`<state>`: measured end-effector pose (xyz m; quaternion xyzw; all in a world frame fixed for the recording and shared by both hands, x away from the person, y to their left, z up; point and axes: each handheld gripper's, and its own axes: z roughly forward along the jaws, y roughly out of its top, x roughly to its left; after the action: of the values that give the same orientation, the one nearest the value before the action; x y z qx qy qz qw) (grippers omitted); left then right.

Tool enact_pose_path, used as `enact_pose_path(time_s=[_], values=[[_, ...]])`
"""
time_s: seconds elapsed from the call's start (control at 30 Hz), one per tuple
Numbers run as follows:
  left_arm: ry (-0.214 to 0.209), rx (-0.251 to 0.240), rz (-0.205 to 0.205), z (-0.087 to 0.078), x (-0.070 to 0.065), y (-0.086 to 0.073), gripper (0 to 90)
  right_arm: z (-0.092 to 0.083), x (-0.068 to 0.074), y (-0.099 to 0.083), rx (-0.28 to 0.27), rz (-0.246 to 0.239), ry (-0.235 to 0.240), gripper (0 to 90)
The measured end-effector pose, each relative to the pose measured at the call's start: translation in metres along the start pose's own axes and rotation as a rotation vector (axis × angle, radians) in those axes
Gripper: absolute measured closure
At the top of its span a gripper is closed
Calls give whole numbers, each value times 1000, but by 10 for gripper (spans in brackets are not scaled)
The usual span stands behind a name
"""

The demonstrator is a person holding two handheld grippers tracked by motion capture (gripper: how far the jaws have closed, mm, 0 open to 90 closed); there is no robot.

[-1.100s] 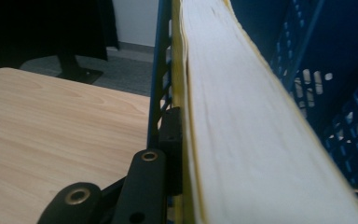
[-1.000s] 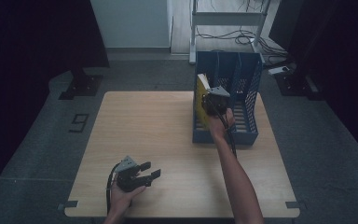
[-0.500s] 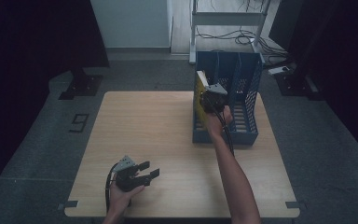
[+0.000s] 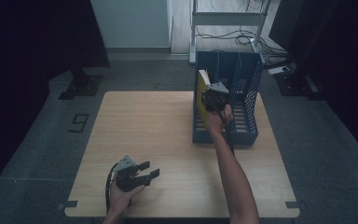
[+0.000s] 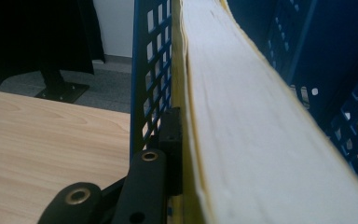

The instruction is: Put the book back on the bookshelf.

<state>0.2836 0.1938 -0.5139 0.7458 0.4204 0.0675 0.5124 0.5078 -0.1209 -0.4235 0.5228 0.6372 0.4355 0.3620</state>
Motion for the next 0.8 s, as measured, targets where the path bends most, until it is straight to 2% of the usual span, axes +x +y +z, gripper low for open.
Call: enact_pose_path(time_s=[0.57,0.8], values=[[13,-2,-28,-2,11,-2,373,30,1,6,-13,23,-21,740],[12,-1,-29,-2,11,-2,373,34,3,11,-16,9,-34,740]])
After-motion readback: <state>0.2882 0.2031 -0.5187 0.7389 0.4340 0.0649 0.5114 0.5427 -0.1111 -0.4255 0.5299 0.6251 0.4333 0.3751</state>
